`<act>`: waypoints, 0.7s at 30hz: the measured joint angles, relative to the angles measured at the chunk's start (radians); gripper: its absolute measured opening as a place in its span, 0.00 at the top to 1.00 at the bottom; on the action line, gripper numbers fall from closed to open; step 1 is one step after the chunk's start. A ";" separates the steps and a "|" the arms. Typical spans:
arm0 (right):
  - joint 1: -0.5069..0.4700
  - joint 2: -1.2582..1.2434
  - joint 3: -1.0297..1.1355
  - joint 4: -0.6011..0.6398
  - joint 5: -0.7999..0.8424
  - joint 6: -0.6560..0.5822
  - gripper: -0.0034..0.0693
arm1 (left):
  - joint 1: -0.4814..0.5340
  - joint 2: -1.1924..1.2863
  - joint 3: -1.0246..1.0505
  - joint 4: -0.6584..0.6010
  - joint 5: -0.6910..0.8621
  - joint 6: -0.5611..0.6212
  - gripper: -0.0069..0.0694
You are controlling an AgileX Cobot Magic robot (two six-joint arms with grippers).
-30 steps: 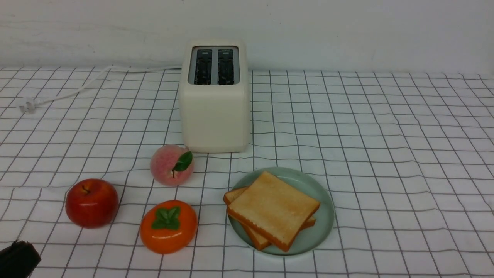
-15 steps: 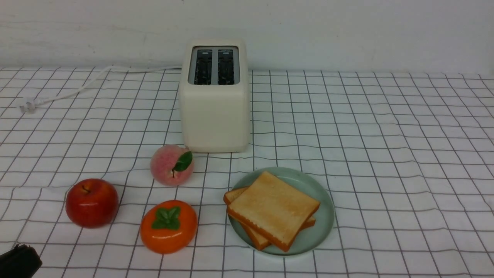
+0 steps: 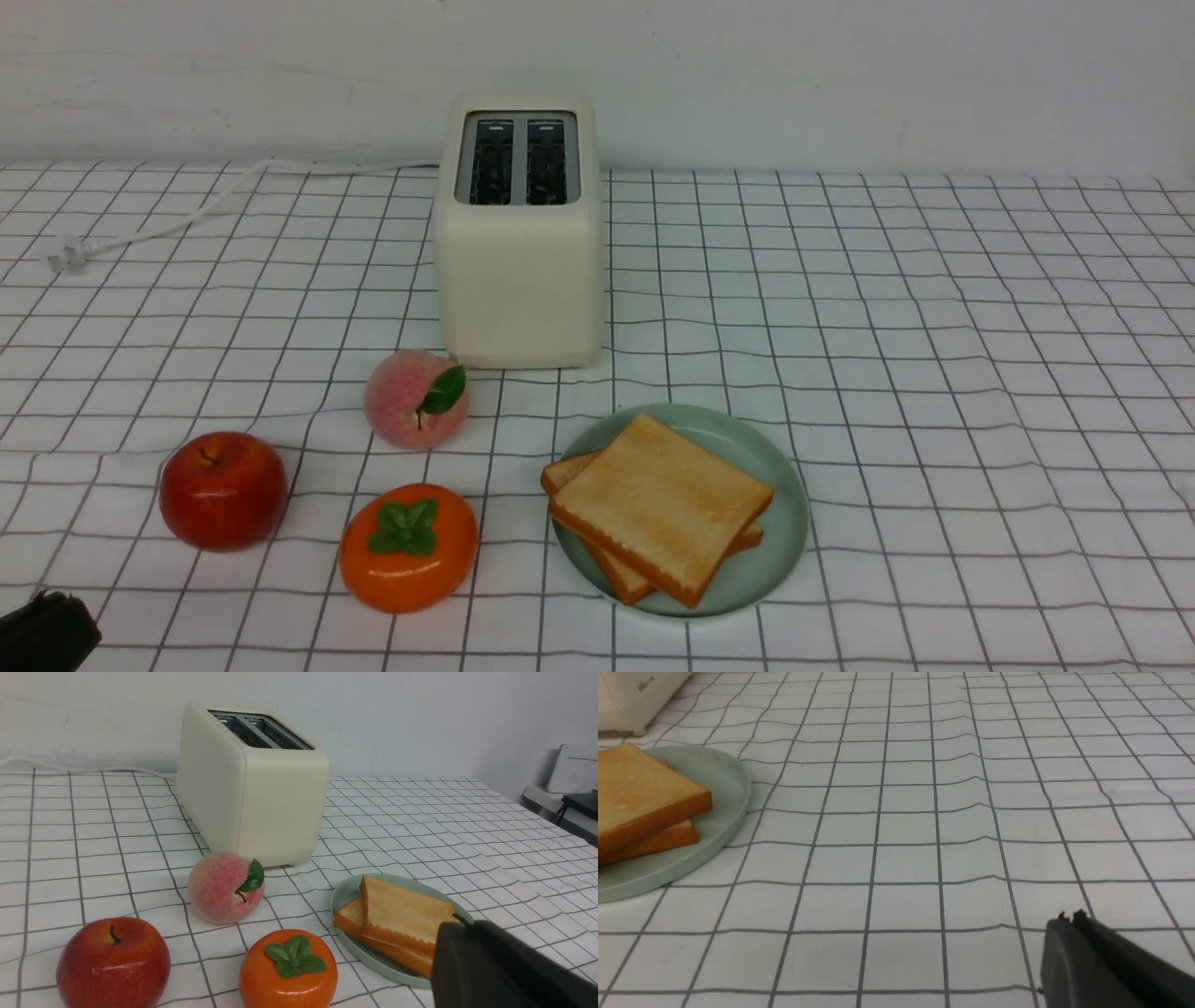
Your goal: Take toasted bread from bread machine on white checkered table place on plate.
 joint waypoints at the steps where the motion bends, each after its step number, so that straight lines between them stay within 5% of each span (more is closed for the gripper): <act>1: 0.000 0.000 0.000 0.000 0.000 0.001 0.98 | 0.000 0.000 0.000 0.000 0.000 0.000 0.91; 21: 0.000 0.000 -0.001 -0.001 0.000 0.003 0.97 | 0.000 0.000 0.000 0.000 0.000 0.000 0.89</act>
